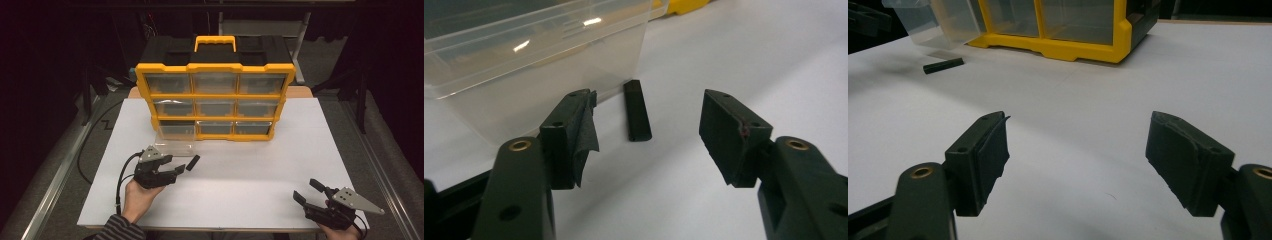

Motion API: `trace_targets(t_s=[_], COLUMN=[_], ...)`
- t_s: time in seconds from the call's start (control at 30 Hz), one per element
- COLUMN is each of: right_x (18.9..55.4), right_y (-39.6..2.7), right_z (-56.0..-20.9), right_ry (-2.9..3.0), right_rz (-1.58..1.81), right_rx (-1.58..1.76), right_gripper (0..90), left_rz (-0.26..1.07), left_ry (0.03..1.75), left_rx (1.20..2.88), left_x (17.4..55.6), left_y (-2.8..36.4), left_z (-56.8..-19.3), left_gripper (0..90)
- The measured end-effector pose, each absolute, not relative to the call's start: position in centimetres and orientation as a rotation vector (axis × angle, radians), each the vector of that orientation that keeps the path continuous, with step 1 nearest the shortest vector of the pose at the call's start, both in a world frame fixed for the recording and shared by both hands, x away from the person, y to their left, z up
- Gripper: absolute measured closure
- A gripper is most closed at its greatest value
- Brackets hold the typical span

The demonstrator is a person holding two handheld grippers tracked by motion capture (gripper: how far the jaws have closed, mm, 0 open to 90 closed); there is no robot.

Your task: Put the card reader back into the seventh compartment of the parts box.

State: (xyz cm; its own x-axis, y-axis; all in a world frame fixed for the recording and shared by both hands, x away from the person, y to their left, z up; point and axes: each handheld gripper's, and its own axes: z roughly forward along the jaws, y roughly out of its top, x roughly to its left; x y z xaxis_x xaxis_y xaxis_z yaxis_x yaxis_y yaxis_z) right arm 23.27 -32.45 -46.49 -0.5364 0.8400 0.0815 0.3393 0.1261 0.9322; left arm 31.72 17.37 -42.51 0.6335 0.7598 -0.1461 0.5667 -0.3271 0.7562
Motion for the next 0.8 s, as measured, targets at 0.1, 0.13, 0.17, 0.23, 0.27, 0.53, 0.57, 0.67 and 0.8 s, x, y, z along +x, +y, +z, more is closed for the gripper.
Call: trace_targets(t_s=[0.1,0.13,0.17,0.23,0.27,0.53,0.57,0.67,0.8], right_x=[23.3,23.3,23.3,23.3,23.3,23.3,23.3,23.3,23.3], right_y=[-32.5,-32.4,-32.4,-32.4,-32.4,-32.4,-32.4,-32.5,-32.5], right_z=[-46.5,-46.5,-46.5,-46.5,-46.5,-46.5,-46.5,-46.5,-46.5], right_ry=[1.939,1.939,1.940,1.940,1.940,1.939,1.939,1.937,1.936], right_rz=[1.405,1.403,1.402,1.403,1.404,1.405,1.406,1.405,1.406], right_rx=[1.133,1.131,1.129,1.128,1.129,1.127,1.127,1.126,1.128], right_gripper=[25.4,25.4,25.4,25.4,25.4,25.5,25.4,25.4,25.4], left_rz=[0.270,0.265,0.262,0.259,0.258,0.243,0.243,0.249,0.255], left_ry=[1.049,1.055,1.059,1.065,1.066,1.093,1.097,1.109,1.117], left_rx=[2.070,2.078,2.088,2.116,2.124,2.216,2.227,2.261,2.288], left_x=[32.2,32.3,32.4,32.7,32.8,33.6,33.7,33.9,34.3], left_y=[17.1,16.9,16.8,16.5,16.4,15.3,15.1,14.7,14.1], left_z=[-42.3,-42.3,-42.3,-42.3,-42.3,-42.3,-42.3,-42.4,-42.6], left_gripper=[42.4,42.9,43.2,43.6,43.7,45.4,45.5,45.5,45.4])
